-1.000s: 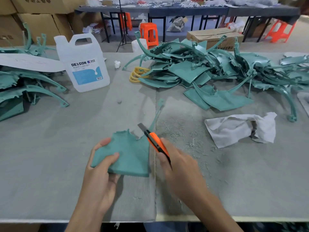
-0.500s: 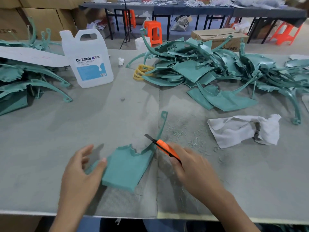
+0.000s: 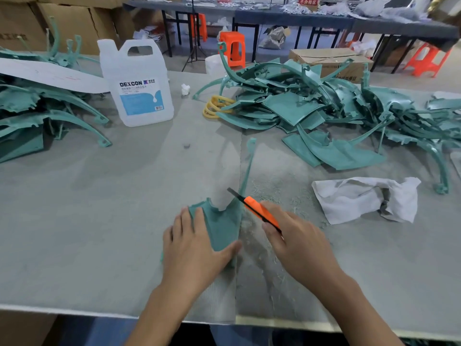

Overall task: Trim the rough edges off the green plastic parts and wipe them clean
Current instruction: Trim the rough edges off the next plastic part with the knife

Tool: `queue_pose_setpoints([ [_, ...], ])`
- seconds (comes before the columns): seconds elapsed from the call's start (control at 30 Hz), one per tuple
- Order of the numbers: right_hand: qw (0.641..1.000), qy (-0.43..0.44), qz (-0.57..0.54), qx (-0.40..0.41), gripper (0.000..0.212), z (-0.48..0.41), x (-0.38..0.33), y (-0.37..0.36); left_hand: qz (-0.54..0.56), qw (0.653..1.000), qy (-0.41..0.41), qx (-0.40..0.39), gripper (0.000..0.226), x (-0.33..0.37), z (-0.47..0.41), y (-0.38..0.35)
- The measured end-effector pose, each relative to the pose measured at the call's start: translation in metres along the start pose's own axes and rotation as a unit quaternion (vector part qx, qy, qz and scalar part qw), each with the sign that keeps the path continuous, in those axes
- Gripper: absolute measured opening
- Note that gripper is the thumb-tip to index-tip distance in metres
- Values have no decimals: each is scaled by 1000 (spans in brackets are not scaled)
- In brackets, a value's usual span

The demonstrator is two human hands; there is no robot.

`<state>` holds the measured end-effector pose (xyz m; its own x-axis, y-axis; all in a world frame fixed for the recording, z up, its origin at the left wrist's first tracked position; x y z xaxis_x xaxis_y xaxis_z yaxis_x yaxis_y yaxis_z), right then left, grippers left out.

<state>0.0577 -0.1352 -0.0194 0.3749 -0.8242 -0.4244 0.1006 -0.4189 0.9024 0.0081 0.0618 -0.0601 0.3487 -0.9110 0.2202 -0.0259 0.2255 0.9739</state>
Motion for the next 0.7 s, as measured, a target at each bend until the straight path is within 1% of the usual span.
queue_pose_setpoints([
  [0.1,1000,14,6,-7,45,-1,-1,0,-4,1000,14,25,115,4,-16,-4],
  [0.2,1000,16,12,-22,51,-3,1,-1,-29,999,15,33,114,2,-23,-9],
  [0.5,998,34,47,-36,51,-14,5,6,-63,997,17,36,117,5,-27,-9],
  [0.7,998,38,43,-37,50,-16,4,7,-57,997,14,40,116,4,-27,-10],
])
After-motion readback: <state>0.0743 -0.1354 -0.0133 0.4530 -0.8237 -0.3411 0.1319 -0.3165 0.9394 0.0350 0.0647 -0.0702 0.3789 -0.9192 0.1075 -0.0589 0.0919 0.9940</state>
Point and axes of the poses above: each hand's wrist, its own z-axis away from the middle knuckle, its own y-axis out of the back of the hand, x = y × z, the point moved 4 cm from there along -z, towards the middle knuckle, and after that the axes turned 1 degree about -z, right-handed, at the moved point
